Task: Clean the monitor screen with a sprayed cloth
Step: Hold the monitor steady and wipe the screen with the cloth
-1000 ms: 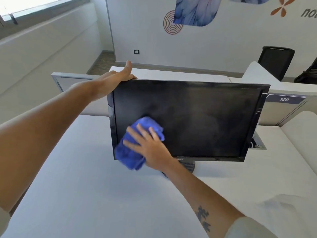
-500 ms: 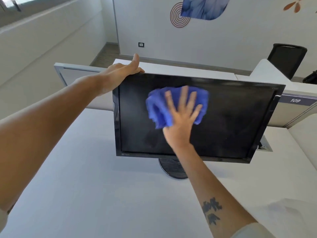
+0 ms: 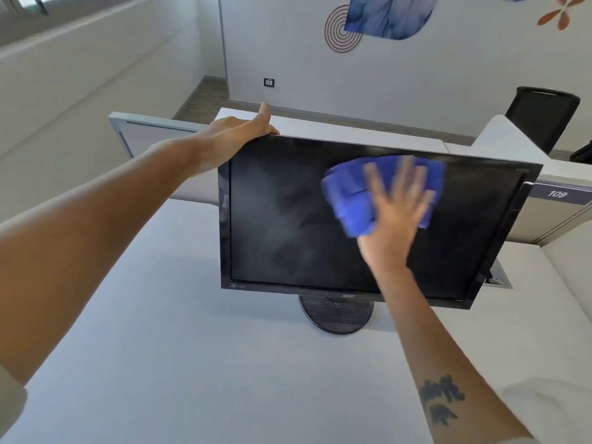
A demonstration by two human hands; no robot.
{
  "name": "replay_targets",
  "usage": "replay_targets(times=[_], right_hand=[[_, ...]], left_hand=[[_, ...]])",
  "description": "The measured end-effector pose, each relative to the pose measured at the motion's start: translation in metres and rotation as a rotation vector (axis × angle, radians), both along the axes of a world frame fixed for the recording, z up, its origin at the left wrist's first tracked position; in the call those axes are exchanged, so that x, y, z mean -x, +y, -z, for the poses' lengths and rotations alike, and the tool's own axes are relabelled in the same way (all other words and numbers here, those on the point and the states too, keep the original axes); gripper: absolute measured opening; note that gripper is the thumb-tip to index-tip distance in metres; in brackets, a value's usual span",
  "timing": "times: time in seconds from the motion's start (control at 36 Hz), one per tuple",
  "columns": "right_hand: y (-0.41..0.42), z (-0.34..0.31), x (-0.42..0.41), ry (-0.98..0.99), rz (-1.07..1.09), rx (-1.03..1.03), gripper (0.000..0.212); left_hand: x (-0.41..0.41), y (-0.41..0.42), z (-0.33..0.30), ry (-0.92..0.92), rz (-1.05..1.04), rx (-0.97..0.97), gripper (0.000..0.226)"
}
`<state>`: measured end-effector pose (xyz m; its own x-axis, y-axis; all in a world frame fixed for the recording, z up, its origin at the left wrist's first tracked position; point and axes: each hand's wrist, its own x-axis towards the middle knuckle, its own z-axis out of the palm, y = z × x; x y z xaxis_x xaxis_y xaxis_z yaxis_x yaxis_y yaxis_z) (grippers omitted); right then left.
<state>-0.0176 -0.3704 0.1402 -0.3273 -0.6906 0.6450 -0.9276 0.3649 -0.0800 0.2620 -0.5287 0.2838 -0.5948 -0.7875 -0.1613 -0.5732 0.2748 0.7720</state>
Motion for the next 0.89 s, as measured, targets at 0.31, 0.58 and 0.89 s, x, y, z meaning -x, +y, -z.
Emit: replay_targets(times=[0.31, 0.58, 0.89], right_hand=[[0.046, 0.098, -0.047, 0.129, -0.369, -0.221, 0.08], [0.062, 0.09, -0.008, 0.292, -0.492, -0.373, 0.072], [0.02, 0.034, -0.004, -0.241, 0.219, -0.015, 0.092]], left_hand=[[0.0, -0.002, 0.003, 0.03, 0.003, 0.013, 0.096], [0.0, -0.003, 0.006, 0.042, 0.007, 0.022, 0.088], [0.001, -0.004, 0.007, 0.048, 0.041, 0.054, 0.082]])
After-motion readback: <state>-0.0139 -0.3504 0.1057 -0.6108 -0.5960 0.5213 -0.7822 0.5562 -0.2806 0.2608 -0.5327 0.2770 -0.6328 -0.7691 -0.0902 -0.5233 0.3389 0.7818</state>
